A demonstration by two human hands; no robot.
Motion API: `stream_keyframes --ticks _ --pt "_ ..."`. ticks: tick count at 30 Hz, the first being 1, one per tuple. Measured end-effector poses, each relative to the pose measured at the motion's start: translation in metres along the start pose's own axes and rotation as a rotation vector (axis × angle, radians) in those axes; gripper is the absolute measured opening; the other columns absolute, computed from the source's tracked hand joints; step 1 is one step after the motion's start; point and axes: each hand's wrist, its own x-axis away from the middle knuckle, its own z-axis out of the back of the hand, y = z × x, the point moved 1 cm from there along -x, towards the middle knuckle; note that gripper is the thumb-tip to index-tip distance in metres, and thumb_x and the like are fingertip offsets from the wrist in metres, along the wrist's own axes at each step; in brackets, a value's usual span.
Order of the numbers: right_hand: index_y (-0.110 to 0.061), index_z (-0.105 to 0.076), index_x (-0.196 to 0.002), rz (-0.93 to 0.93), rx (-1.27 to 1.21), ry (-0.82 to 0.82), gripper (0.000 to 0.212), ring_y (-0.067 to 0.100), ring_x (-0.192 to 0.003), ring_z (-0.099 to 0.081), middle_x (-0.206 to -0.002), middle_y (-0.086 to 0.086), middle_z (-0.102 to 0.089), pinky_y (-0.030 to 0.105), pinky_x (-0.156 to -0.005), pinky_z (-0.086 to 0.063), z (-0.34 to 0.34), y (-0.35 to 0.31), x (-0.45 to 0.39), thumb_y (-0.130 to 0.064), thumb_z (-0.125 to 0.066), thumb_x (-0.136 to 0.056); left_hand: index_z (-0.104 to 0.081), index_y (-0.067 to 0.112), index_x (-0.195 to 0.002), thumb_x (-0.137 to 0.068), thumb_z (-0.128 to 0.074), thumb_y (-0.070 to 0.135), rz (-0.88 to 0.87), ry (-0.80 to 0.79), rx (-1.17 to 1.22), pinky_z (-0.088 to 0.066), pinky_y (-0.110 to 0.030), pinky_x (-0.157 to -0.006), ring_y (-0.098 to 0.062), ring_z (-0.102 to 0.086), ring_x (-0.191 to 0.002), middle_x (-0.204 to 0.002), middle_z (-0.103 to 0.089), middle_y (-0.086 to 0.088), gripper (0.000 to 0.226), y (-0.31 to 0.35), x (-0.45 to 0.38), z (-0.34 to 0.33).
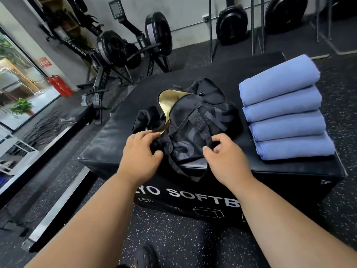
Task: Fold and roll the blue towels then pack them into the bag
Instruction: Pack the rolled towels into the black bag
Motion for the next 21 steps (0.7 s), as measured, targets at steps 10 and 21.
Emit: stream_keyframes --ticks 10,21 --pt "-0.037 -0.056 -0.130 0.014 0.034 0.037 0.038 0.013 -0.102 -0.058 -0.112 -0.013 -0.059 0.032 -0.079 -0.040 -0.001 -0.001 -0.003 -0.046 -0.063 -0.094 -0.051 0.034 -0.152 -0.086 -0.068 0.029 0.085 -0.174 -0.140 -0.033 -0.041 -0.119 -0.031 -0.037 -0.140 -0.151 -0.051 0.002 0.068 -0.024 -0.011 -0.016" --pt "-0.034 -0.041 -0.154 0.075 0.106 0.026 0.065 0.024 -0.132 -0.049 -0.144 -0.002 -0.051 0.039 -0.104 -0.042 0.000 -0.011 0.018 -0.051 -0.061 -0.095 -0.074 0.031 -0.119 -0.090 -0.079 0.037 0.022 -0.150 0.102 -0.051 -0.020 -0.091 -0.002 -0.068 -0.102 -0.105 -0.075 0.019 0.031 0.028 0.057 0.002"
